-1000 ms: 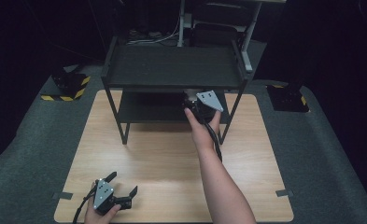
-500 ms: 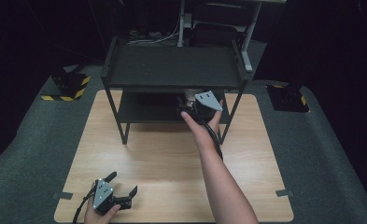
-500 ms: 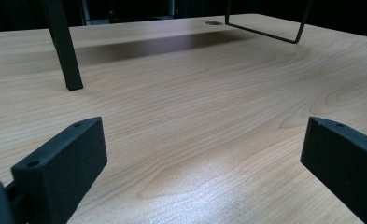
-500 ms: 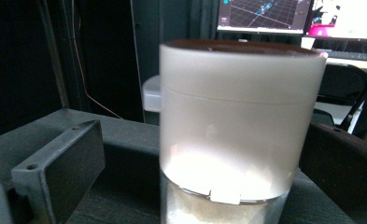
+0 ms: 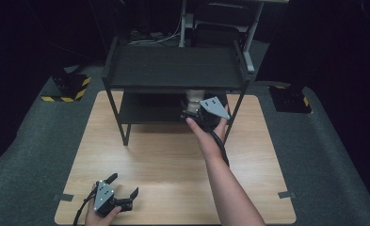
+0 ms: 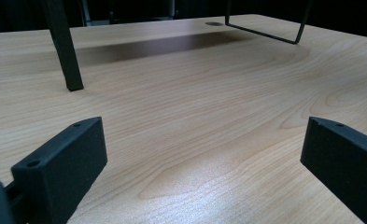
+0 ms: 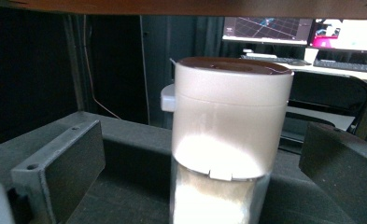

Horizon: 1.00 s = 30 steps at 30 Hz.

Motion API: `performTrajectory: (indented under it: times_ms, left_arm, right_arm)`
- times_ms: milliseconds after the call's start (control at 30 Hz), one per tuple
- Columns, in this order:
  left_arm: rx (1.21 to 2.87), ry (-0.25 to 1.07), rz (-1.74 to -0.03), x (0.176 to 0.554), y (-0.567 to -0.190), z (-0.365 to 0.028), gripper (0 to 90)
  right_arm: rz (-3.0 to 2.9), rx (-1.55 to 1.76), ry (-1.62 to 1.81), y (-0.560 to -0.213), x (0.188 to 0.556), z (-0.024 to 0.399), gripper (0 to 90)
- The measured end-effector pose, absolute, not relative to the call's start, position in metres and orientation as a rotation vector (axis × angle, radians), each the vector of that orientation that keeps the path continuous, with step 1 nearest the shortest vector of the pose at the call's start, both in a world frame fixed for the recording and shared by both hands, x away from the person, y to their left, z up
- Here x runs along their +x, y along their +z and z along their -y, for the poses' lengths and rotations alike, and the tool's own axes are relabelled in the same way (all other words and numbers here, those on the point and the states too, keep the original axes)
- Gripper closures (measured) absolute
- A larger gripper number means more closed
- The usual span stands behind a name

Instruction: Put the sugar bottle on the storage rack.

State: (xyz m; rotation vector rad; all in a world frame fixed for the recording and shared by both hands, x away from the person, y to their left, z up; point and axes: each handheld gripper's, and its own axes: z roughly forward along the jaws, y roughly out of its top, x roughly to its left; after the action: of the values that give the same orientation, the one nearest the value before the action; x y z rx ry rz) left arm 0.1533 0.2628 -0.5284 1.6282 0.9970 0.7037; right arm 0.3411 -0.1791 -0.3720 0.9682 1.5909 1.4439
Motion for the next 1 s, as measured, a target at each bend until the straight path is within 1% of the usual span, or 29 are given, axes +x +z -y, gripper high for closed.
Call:
performTrajectory:
  times_ms: [233,633,1000]
  left_arm:
    - [1.627,0.704,-0.996,0.153,-0.529,-0.263,0.7]
    - [1.633,0.707,-0.995,0.153,-0.528,-0.262,0.7]
    - [1.635,0.715,-0.99,0.153,-0.528,-0.261,0.7]
  right_arm:
    - [-1.592,0.946,1.455,-0.379,0.329,0.189,0.0]
    - [-1.606,0.891,1.509,-0.399,0.292,0.218,0.0]
    - [-1.63,0.861,1.54,-0.431,0.253,0.25,0.0]
